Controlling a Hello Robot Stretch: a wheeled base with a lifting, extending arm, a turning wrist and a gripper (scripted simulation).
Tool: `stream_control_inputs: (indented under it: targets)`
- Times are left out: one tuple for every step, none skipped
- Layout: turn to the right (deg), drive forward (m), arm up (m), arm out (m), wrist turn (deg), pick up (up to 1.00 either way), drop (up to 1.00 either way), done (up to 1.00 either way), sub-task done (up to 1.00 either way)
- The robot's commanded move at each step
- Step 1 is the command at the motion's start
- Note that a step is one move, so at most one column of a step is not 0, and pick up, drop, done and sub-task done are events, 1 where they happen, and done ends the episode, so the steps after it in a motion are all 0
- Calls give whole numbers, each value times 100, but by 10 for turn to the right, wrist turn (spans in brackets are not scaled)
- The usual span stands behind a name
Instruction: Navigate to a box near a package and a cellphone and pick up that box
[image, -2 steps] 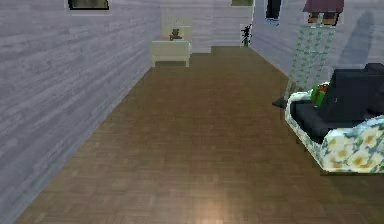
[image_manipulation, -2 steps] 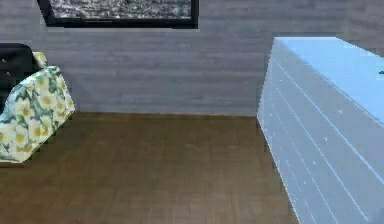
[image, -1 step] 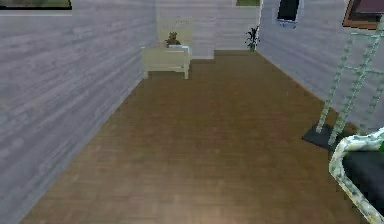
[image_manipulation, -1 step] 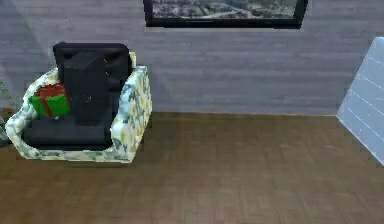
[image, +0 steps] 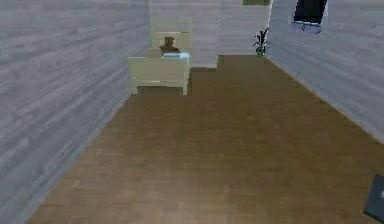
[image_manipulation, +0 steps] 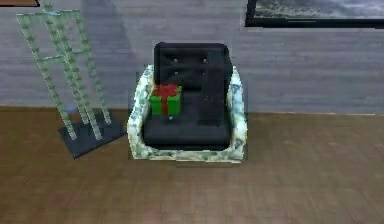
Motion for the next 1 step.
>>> stream_control_inputs:
  targets:
    - [0, 100, 0, 0, 0, 0, 0, 0, 0]
